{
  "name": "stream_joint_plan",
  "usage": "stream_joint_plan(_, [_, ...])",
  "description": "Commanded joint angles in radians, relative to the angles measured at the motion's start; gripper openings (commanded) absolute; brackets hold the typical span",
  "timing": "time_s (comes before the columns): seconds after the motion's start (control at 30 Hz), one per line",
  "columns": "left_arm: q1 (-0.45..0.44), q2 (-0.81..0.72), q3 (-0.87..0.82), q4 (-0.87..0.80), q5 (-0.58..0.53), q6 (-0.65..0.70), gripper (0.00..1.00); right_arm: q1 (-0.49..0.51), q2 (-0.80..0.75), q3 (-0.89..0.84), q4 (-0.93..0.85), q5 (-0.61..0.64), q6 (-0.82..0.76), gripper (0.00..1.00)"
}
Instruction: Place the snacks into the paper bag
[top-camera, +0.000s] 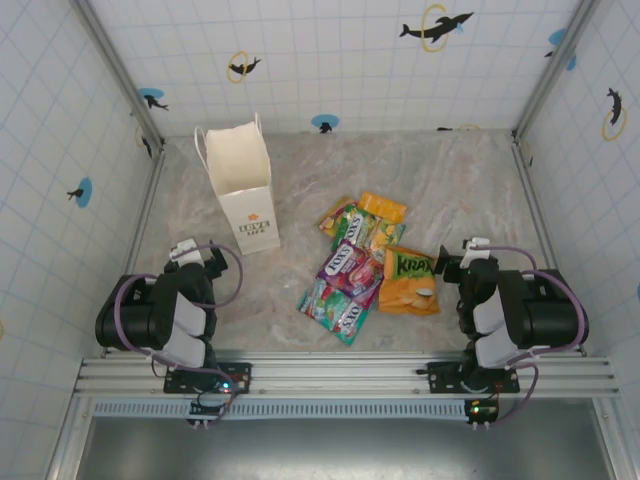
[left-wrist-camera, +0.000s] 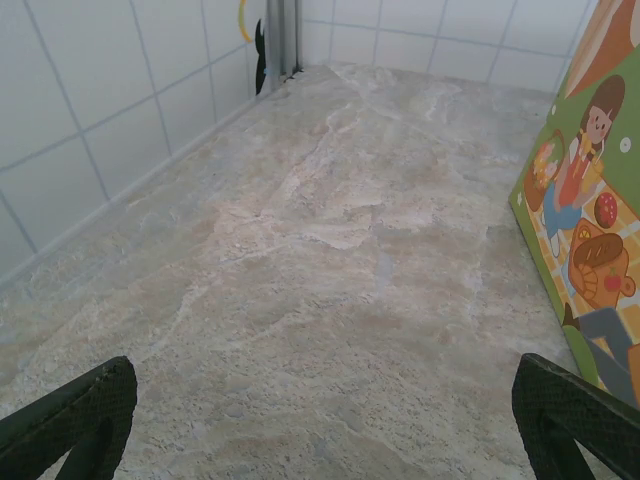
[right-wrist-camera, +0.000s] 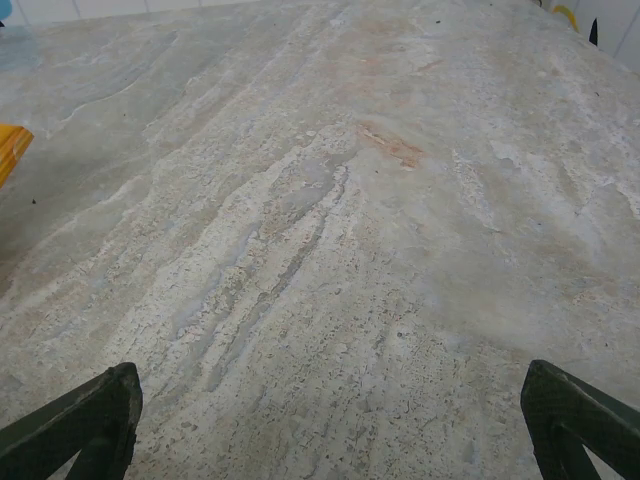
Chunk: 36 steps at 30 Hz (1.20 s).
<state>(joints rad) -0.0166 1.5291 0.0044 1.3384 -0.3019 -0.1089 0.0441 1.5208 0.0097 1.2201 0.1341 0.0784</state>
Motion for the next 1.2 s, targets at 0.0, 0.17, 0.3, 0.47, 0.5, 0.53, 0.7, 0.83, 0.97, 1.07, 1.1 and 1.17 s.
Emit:
stream_joint_plan(0.0, [0.009, -0.011, -0.030, 0.004, 0.014, -0.003, 0.98, -0.001, -0.004, -0.010, 0.033, 0.005, -0.006, 1.00])
stream_joint_plan(0.17, [0.009, -0.011, -0.030, 0.004, 0.013, -0.003, 0.98, -0.002, -0.002, -0.010, 0.033, 0.004, -0.004, 1.00])
stream_joint_plan(0.3, [0.002, -0.011, -0.030, 0.005, 0.007, 0.002, 0.98, -0.003, -0.003, -0.010, 0.033, 0.003, -0.004, 1.00])
stream_joint_plan(0.47, [0.003, -0.010, -0.029, 0.004, 0.006, 0.003, 0.98, -0.003, -0.004, -0.010, 0.033, 0.004, -0.004, 1.00])
stream_joint_plan(0.5, [0.002, -0.010, -0.028, 0.003, 0.007, 0.002, 0.98, -0.003, -0.001, -0.008, 0.030, 0.002, -0.004, 1.00])
stream_joint_plan(0.53, [0.003, -0.011, -0.029, 0.003, 0.005, 0.002, 0.98, -0.004, -0.003, -0.008, 0.029, -0.002, -0.002, 1.00])
stream_joint_plan(0.7, [0.002, -0.010, -0.029, 0.002, 0.006, 0.001, 0.98, -0.008, -0.003, -0.008, 0.030, -0.007, -0.001, 1.00])
stream_joint_plan(0.83, [0.003, -0.012, -0.032, 0.004, 0.006, 0.002, 0.98, -0.011, -0.004, -0.009, 0.033, -0.013, 0.001, 1.00])
stream_joint_plan(0.97, [-0.002, -0.046, -0.017, -0.053, -0.010, -0.003, 0.91, -0.009, -0.032, 0.007, -0.010, 0.003, 0.002, 1.00])
stream_joint_plan(1.07, [-0.032, -0.052, -0.039, -0.002, -0.040, 0.029, 0.89, 0.001, -0.119, 0.087, -0.230, 0.043, 0.004, 1.00])
stream_joint_plan(1.1, [-0.035, -0.061, -0.047, 0.016, -0.056, 0.034, 0.89, 0.005, -0.145, 0.113, -0.286, 0.048, 0.001, 1.00])
stream_joint_plan(1.17, [-0.055, -0.140, -0.019, -0.103, -0.138, 0.024, 0.90, 0.016, -0.196, 0.168, -0.402, 0.039, 0.008, 1.00])
